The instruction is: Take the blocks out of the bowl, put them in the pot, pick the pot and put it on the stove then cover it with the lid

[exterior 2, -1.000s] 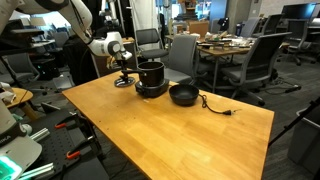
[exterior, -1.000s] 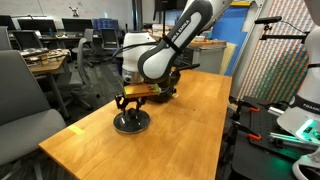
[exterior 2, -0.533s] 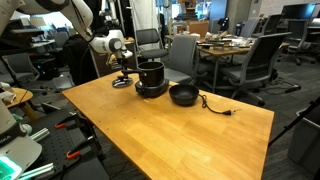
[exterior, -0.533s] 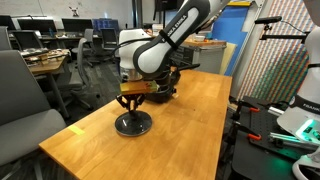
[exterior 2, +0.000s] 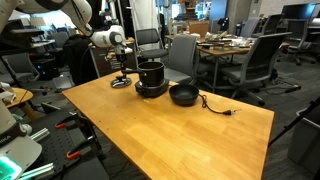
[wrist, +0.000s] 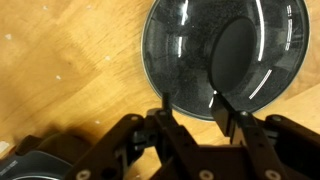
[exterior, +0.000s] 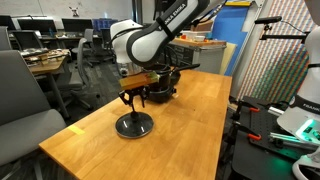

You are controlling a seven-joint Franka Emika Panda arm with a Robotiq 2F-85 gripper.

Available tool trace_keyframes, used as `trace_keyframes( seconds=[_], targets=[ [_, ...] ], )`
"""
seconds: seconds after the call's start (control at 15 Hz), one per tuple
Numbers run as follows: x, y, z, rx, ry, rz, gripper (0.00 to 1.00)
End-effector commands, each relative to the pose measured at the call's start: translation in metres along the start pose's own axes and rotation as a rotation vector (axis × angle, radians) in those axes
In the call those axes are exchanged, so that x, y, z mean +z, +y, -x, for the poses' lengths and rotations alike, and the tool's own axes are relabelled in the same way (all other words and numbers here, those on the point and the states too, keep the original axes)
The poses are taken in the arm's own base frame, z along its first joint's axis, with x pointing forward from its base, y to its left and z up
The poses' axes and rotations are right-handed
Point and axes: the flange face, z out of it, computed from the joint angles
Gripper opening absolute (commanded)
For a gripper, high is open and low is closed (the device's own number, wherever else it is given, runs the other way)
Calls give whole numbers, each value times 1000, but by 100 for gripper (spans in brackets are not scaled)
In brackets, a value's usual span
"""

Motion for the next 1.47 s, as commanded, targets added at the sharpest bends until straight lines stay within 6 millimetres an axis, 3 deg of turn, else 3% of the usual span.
trace_keyframes(
  seconds=[0.0,0.2,0.67,0.73,1.0,1.27,1.4],
  targets=[
    [-10,-7,3,8,2,-13,79],
    [-3,-12,10,25,-22,-54,100],
    [27,-14,25,127,-156,-87,100],
    [29,-14,25,140,-168,-90,81],
    [25,-14,22,162,-175,-111,49],
    [17,-15,29,96,-162,-69,18],
    [4,-14,44,-32,-164,-14,15]
  ],
)
